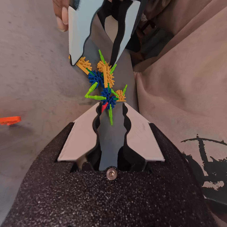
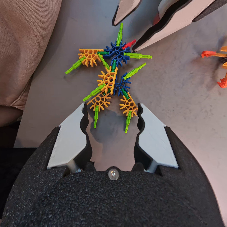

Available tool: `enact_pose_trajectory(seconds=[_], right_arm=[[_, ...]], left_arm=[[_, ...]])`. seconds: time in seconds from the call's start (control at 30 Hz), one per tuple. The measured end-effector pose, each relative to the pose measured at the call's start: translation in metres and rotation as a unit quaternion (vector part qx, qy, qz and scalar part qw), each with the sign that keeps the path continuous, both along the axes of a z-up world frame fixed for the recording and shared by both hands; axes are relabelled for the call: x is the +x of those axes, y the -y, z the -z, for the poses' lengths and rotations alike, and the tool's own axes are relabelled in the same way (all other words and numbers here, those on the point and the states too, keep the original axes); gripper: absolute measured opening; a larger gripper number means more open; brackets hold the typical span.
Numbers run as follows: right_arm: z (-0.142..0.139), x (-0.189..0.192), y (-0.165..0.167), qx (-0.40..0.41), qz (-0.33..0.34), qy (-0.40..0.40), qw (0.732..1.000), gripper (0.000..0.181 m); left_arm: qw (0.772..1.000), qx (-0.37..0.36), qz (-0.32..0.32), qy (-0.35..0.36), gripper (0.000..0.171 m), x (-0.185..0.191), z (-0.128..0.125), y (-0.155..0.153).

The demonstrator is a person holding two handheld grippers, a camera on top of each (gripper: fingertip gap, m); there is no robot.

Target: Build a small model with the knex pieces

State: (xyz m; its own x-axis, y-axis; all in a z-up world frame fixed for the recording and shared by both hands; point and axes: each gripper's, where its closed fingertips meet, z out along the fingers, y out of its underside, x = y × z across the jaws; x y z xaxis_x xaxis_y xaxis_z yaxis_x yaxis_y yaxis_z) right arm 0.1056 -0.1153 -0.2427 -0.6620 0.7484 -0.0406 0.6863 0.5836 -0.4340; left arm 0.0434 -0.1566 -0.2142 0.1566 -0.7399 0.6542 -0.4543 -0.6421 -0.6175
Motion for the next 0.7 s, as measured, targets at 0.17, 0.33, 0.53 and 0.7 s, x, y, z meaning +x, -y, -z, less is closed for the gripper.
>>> enact_pose_trajectory(seconds=[0.17,0.33,0.53,0.7], right_arm=[[0.001,0.003,0.003,0.009,0.018,-0.015,1.000,0.078],[0.001,0.009,0.005,0.012,0.053,-0.024,0.998,0.078],[0.000,0.014,0.004,0.005,0.094,-0.044,0.995,0.078],[0.000,0.015,0.003,0.004,0.107,-0.053,0.993,0.077]], left_arm=[[1.000,0.006,-0.016,-0.010,0.027,0.008,0.002,-0.003],[0.999,0.024,-0.019,-0.021,0.017,0.010,0.004,-0.004],[0.998,0.038,-0.024,-0.052,0.007,0.001,0.011,-0.008],[0.988,0.117,-0.009,-0.099,0.020,-0.007,0.017,-0.010]])
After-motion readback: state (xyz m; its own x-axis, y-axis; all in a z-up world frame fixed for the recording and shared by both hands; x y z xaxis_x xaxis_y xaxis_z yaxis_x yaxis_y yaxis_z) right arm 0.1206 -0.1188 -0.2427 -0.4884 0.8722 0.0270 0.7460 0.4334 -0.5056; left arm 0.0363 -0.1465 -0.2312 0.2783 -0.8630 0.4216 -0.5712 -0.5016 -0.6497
